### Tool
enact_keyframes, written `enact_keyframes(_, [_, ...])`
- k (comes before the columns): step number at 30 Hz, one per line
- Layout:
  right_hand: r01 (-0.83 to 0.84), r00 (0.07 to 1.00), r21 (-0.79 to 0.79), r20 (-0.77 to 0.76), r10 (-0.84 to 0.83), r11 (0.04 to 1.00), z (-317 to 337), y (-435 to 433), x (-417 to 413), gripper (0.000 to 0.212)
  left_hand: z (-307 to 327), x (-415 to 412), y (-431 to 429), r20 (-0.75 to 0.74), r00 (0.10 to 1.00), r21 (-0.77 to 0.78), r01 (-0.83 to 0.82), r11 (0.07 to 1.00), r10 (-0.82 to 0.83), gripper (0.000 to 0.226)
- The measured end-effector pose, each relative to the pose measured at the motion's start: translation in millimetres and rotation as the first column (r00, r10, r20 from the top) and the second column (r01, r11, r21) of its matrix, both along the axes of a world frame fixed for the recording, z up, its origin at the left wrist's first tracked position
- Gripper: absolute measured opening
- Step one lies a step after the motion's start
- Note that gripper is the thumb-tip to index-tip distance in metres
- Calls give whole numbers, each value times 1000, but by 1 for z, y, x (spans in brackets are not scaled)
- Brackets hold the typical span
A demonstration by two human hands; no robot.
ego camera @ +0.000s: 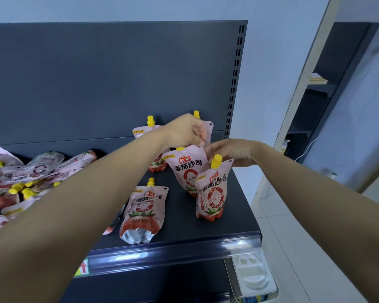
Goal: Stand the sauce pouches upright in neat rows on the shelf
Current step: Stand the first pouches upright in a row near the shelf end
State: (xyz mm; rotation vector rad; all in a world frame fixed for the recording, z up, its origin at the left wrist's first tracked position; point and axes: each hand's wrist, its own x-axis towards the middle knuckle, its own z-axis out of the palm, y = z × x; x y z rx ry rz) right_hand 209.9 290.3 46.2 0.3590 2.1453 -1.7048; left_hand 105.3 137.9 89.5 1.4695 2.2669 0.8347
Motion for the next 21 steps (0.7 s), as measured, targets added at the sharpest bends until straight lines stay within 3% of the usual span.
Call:
enact_keyframes(3, [34,999,63,-6,-34,997,0,1,-2,25,-3,6,8,18,999,70,-40,997,38,12])
enact_keyframes(6, [132,989,181,-92,-117,974,-3,3,-2,9,-2,10,11,131,991,111,-38,993,24,15])
enact_keyframes(11, [289,952,130,-148,-270,948,-5,14,6,13,-4,-4,-6,219,975,-102,-14,995,36,34])
enact_keyframes(17, [394,909,139,-205,-363,909,-6,6,-4,8,-17,-6,-8,99,986,80,-145,986,137,20])
enact_keyframes(21, [523,836,122,-262,-481,843,-12,3,-12,11,-22,-12,-12,114,978,38,-182,983,177,33])
